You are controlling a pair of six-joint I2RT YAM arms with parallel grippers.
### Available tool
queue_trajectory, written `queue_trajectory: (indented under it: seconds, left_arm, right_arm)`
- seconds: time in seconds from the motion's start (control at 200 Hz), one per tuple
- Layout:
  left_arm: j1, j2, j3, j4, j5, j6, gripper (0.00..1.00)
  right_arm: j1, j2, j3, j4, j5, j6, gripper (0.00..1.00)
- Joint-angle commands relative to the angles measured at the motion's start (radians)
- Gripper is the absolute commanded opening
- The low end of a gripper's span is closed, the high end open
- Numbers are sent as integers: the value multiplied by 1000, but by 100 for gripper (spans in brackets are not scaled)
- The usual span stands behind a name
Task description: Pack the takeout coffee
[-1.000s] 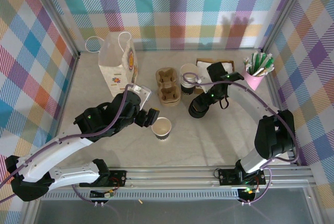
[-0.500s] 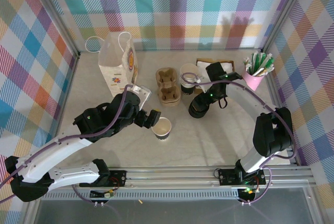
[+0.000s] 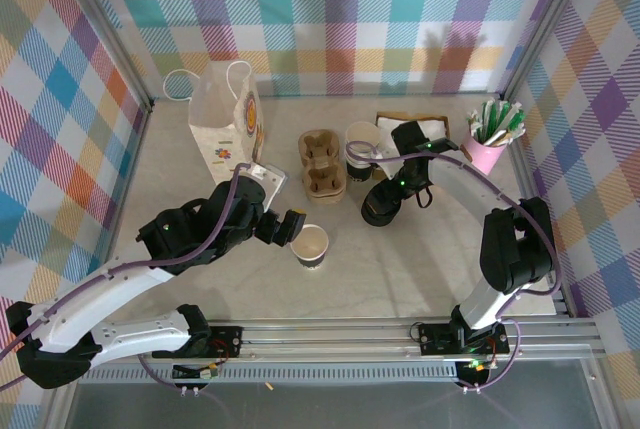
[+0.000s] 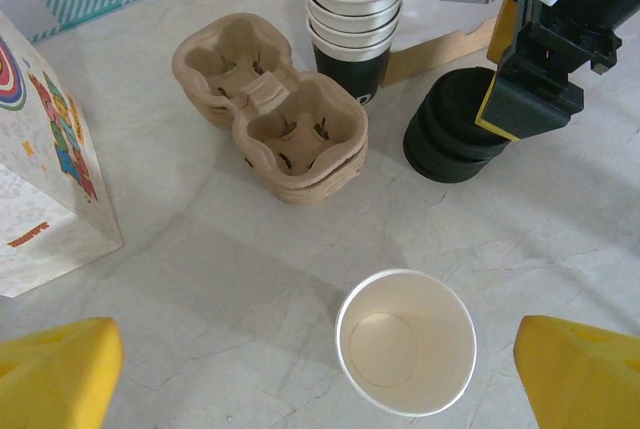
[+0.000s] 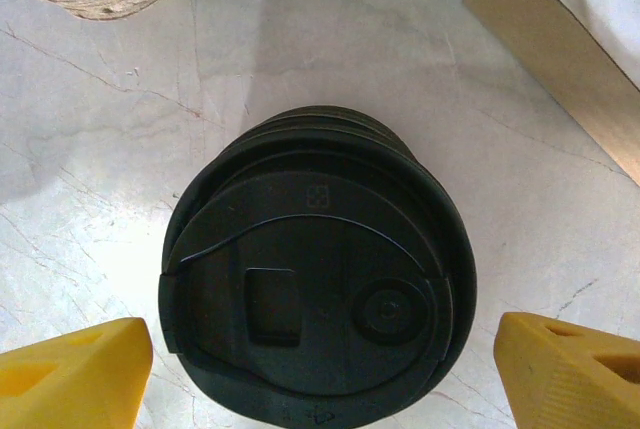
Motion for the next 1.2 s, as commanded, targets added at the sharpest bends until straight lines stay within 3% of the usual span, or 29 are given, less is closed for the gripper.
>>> queue_trajectory:
  seconds: [0.0, 1.195]
  left_arm:
    - [-8, -18, -13, 8, -17, -12, 100]
    - [-8, -47, -23, -18, -32, -3, 100]
  right_arm:
    - [-1, 11, -7, 7, -17, 6, 88]
    - [38, 42, 14, -6, 26, 27, 88]
